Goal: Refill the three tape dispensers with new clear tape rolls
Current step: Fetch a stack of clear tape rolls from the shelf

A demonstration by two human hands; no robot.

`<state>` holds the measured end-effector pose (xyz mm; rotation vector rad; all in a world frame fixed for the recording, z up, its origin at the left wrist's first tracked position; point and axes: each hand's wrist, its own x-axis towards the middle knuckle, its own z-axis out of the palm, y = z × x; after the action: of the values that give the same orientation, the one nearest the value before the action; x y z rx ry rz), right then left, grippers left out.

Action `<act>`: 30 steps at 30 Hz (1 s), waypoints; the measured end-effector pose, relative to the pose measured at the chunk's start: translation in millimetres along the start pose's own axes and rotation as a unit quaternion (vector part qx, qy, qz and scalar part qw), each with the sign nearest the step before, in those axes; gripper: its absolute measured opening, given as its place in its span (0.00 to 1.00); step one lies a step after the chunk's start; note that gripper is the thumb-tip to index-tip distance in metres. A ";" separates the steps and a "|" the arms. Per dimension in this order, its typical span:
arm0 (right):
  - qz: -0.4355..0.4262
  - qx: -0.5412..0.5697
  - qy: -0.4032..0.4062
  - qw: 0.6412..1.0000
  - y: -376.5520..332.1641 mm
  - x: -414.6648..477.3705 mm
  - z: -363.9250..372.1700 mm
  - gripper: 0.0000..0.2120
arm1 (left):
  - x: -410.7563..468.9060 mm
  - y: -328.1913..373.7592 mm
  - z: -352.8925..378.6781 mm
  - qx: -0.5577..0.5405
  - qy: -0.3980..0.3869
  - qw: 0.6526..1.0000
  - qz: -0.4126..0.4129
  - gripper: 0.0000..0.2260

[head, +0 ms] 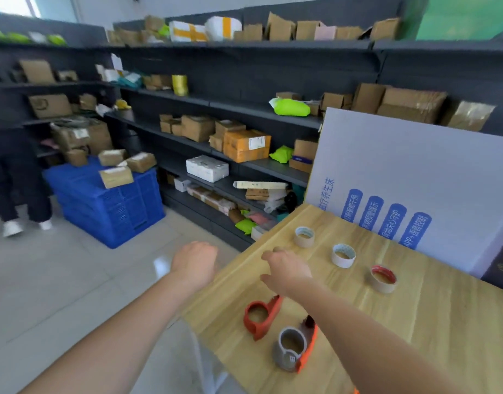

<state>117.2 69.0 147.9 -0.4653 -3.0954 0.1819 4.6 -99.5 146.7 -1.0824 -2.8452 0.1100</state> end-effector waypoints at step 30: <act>-0.139 -0.077 0.149 0.976 -278.5 384.3 -72.8 0.19 | 187.6 -402.6 -46.0 0.047 0.157 0.983 -0.087 0.09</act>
<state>-330.0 -74.4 248.0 -0.0461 -2.8440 -0.1220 -394.8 -273.2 245.0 -0.7529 -2.6056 0.0534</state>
